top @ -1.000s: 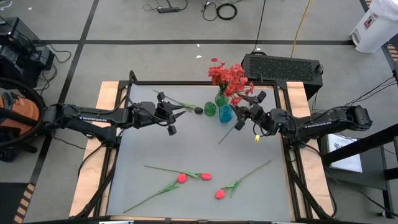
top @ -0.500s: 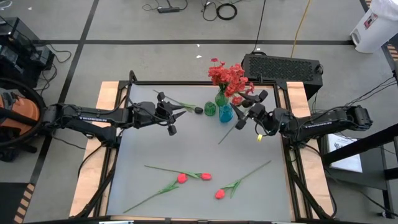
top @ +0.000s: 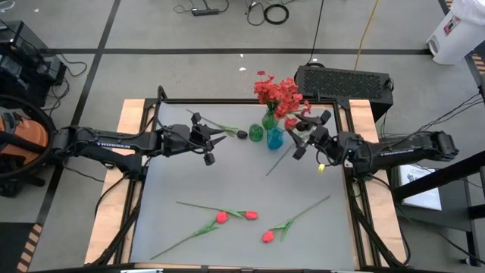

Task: Sort flowers into vase by color
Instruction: Put the bottom left black flower into the blue vase, then put the right black flower into the blue vase

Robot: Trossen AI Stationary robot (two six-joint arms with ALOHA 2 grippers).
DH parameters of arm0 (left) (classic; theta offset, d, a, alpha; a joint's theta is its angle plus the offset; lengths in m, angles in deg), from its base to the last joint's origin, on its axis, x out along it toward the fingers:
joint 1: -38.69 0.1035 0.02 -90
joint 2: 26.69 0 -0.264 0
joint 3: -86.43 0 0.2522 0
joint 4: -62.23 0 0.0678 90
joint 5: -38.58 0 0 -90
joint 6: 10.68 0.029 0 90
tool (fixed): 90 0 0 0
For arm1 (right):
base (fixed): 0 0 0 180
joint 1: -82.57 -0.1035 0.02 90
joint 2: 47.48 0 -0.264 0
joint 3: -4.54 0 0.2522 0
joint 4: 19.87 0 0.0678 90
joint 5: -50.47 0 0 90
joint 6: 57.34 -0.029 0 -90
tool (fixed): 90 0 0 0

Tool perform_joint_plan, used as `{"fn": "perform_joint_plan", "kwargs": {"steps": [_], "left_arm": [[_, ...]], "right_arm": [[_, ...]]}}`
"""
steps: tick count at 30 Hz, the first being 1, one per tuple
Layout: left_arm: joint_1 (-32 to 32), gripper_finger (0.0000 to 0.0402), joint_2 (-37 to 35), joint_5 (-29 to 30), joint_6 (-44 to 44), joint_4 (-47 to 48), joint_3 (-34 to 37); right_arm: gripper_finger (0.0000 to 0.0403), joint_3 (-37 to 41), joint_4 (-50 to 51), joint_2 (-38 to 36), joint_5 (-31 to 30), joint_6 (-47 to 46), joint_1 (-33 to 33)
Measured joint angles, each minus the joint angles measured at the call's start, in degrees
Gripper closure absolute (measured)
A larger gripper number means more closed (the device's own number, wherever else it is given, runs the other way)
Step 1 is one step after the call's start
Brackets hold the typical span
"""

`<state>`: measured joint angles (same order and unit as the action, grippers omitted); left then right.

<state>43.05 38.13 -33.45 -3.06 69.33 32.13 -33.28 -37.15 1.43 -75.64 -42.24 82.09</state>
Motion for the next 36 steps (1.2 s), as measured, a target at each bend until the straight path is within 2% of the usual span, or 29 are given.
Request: {"fn": "perform_joint_plan", "kwargs": {"steps": [9, 14, 25, 36], "left_arm": [[0.0, 0.0299, 0.0, 0.0, -0.3, -0.1, 0.0], [0.0, 0.0299, 0.0, 0.0, -1.0, -0.1, 0.0], [0.0, 0.0299, 0.0, 0.0, -1.1, 0.2, 0.0], [0.0, 0.0299, 0.0, 0.0, -0.9, 3.5, 0.0]], "right_arm": [[0.0142, 0.0, 14.1, -7.1, 0.2, -6.2, -2.5], [0.0142, 0.0, 20.2, -7.8, 0.2, -7.8, -3.6], [0.0142, 0.0, 33.9, -8.1, 0.2, -17.7, -4.1], [0.0142, 0.0, 43.4, -9.9, 0.2, -39.5, -4.1]]}}
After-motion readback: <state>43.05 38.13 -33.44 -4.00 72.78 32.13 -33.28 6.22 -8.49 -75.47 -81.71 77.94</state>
